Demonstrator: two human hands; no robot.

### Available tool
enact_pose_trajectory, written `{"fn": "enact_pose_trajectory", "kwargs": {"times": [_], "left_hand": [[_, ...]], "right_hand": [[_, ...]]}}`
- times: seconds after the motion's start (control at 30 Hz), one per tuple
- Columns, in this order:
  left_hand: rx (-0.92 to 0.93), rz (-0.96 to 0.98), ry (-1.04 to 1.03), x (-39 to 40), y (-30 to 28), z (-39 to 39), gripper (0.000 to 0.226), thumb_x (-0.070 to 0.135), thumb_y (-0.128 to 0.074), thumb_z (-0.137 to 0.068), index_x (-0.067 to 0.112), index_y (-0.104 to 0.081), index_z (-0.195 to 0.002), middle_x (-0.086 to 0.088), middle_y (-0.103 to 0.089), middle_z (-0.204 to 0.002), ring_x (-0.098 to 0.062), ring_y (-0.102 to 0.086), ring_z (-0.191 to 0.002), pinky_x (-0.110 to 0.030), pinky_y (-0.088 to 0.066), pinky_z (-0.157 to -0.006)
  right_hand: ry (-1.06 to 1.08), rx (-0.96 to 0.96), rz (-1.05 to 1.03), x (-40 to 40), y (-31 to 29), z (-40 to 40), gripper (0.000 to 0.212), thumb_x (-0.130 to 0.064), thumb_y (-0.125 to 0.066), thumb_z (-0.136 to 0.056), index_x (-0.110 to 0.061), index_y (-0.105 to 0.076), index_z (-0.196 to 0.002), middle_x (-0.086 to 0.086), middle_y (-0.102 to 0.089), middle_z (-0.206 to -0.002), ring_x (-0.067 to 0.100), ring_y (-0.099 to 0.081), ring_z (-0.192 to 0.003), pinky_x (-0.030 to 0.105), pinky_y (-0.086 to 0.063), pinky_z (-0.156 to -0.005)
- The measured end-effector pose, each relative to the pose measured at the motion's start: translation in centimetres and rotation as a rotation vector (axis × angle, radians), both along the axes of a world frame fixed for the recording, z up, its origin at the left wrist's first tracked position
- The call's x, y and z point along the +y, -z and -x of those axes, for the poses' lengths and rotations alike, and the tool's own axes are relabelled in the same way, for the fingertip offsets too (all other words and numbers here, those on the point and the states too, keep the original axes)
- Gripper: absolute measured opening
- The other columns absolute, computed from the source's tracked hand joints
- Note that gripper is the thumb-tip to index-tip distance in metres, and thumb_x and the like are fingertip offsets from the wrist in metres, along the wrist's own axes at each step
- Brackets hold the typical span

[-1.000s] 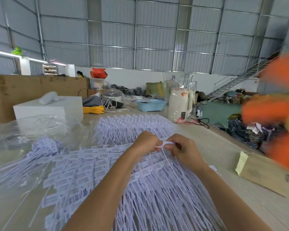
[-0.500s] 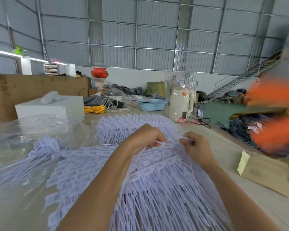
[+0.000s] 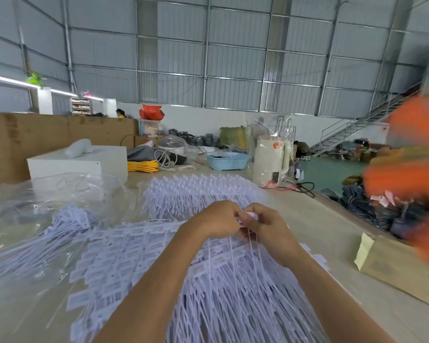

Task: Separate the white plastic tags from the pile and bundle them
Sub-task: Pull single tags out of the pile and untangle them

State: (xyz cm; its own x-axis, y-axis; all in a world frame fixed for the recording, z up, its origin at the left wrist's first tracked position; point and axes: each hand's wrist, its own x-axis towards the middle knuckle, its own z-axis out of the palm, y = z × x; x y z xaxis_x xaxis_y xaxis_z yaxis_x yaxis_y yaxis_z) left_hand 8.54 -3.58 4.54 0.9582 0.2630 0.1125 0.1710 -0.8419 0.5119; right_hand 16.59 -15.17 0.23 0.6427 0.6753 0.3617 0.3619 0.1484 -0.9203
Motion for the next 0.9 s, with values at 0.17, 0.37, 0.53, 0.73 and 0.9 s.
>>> {"fn": "enact_pose_trajectory", "kwargs": {"times": [0.17,0.37,0.53,0.73,0.9], "left_hand": [[-0.074,0.073,-0.047,0.7,0.0,0.4,0.015,0.019,-0.060,-0.089,0.010,-0.065,-0.100,0.002,-0.056,-0.081,-0.015,-0.056,-0.077,-0.023,-0.043,-0.061],[0.017,0.127,-0.078,1.6,0.3,0.5,0.028,0.030,-0.060,-0.090,0.011,-0.062,-0.069,-0.002,-0.061,-0.065,-0.018,-0.057,-0.064,-0.027,-0.041,-0.064],[0.014,0.163,-0.095,1.3,-0.2,0.5,0.024,0.014,-0.061,-0.085,0.007,-0.055,-0.063,-0.003,-0.047,-0.053,-0.020,-0.042,-0.054,-0.027,-0.031,-0.055],[-0.004,0.230,-0.108,1.5,-0.3,0.5,0.037,0.014,-0.060,-0.088,0.008,-0.050,-0.053,-0.004,-0.045,-0.050,-0.015,-0.041,-0.047,-0.026,-0.031,-0.053],[0.033,0.353,-0.106,1.9,-0.6,0.6,0.036,0.017,-0.062,-0.089,0.008,-0.052,-0.055,-0.002,-0.044,-0.044,-0.013,-0.037,-0.042,-0.023,-0.026,-0.047]], "right_hand": [[0.031,-0.039,0.025,-0.1,0.2,-0.3,0.009,-0.006,-0.050,-0.096,-0.005,-0.058,-0.093,0.009,-0.059,-0.050,0.013,-0.054,-0.041,0.019,-0.041,-0.044],[0.038,-0.091,0.055,-0.1,0.2,-0.3,0.013,-0.003,-0.053,-0.094,0.002,-0.064,-0.090,0.006,-0.060,-0.052,0.010,-0.053,-0.043,0.018,-0.041,-0.047],[-0.017,-0.177,0.138,-0.6,0.0,0.1,0.021,-0.009,-0.055,-0.094,-0.002,-0.061,-0.075,0.008,-0.060,-0.055,0.010,-0.052,-0.045,0.018,-0.041,-0.049],[0.152,-0.397,0.099,-0.1,0.2,0.1,0.021,-0.002,-0.059,-0.089,-0.013,-0.060,-0.071,0.004,-0.058,-0.054,0.012,-0.056,-0.038,0.021,-0.044,-0.046],[0.256,-0.658,0.003,0.4,0.6,-0.1,0.015,0.004,-0.063,-0.085,-0.008,-0.062,-0.076,0.001,-0.056,-0.072,0.007,-0.054,-0.045,0.021,-0.047,-0.044]]}}
